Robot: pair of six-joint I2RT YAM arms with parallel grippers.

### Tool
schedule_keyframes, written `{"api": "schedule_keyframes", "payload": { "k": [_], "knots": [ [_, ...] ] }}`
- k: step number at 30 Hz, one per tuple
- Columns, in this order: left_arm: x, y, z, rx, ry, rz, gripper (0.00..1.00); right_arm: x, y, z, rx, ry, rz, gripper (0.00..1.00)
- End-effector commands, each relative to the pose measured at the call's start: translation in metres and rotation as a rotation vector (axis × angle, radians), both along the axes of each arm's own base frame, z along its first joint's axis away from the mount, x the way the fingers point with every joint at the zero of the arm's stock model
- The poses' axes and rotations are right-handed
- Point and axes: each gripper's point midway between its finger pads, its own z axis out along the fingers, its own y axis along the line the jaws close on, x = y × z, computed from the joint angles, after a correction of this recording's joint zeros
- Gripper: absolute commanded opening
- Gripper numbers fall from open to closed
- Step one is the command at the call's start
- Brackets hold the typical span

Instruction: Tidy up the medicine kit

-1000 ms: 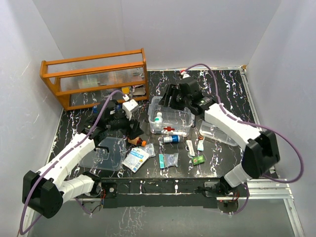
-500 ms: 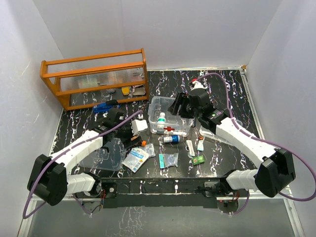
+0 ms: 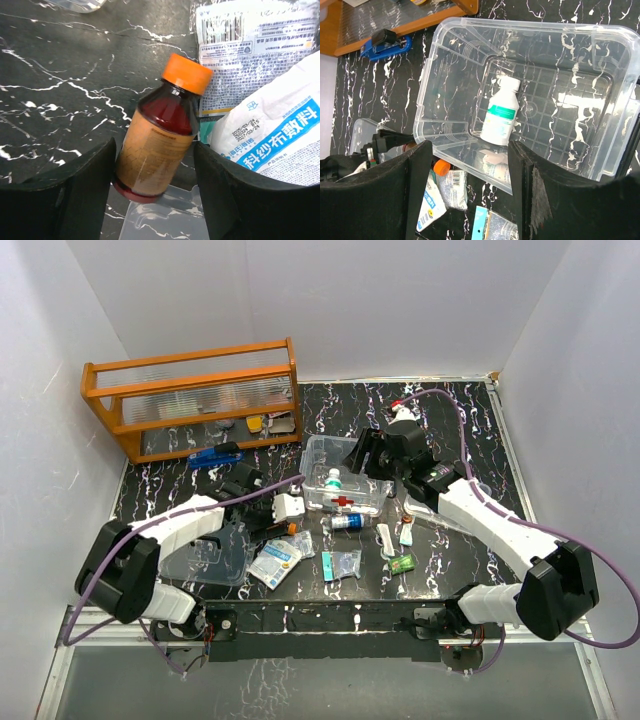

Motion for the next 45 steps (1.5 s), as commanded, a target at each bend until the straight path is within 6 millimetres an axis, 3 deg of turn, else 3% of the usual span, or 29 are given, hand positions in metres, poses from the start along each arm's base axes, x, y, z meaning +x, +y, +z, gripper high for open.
{"api": "schedule_keyframes", "payload": {
  "k": [1, 6, 9, 21, 25, 30, 33, 38, 41, 45],
  "knots": [
    [-0.004, -0.008, -0.001, -0.003, 0.039, -0.064, 0.58, 0.007, -0.001, 0.020, 0.031, -0.076, -0.003, 0.60],
    [-0.006, -0.008, 0.002, -0.012, 0.033, -0.073, 0.39, 0.005, -0.002, 0.019, 0.037, -0.072, -0.006, 0.60],
    [-0.008, -0.009, 0.012, -0.029, 0.021, -0.078, 0.33, 0.004, -0.002, 0.021, 0.044, -0.072, -0.008, 0.60],
    [-0.021, -0.029, 0.121, -0.308, -0.112, -0.037, 0.30, 0.001, -0.003, 0.044, 0.105, -0.119, -0.018, 0.60],
    [-0.008, -0.041, 0.170, -0.491, -0.198, 0.076, 0.31, -0.002, 0.001, 0.058, 0.133, -0.147, 0.011, 0.62],
    [0.018, -0.046, 0.235, -0.784, -0.199, 0.383, 0.35, -0.009, 0.015, 0.082, 0.163, -0.190, 0.114, 0.62],
    [0.033, -0.043, 0.266, -0.911, -0.123, 0.593, 0.35, -0.025, 0.034, 0.111, 0.244, -0.255, 0.262, 0.62],
    [0.024, -0.062, 0.294, -1.052, 0.053, 0.604, 0.34, -0.058, 0.055, 0.159, 0.442, -0.396, 0.454, 0.69],
    [0.016, -0.076, 0.308, -1.125, 0.135, 0.545, 0.33, -0.063, 0.058, 0.179, 0.508, -0.431, 0.459, 0.76],
    [0.013, -0.083, 0.312, -1.144, 0.154, 0.493, 0.32, -0.058, 0.063, 0.195, 0.570, -0.438, 0.444, 0.79]
  ]
}}
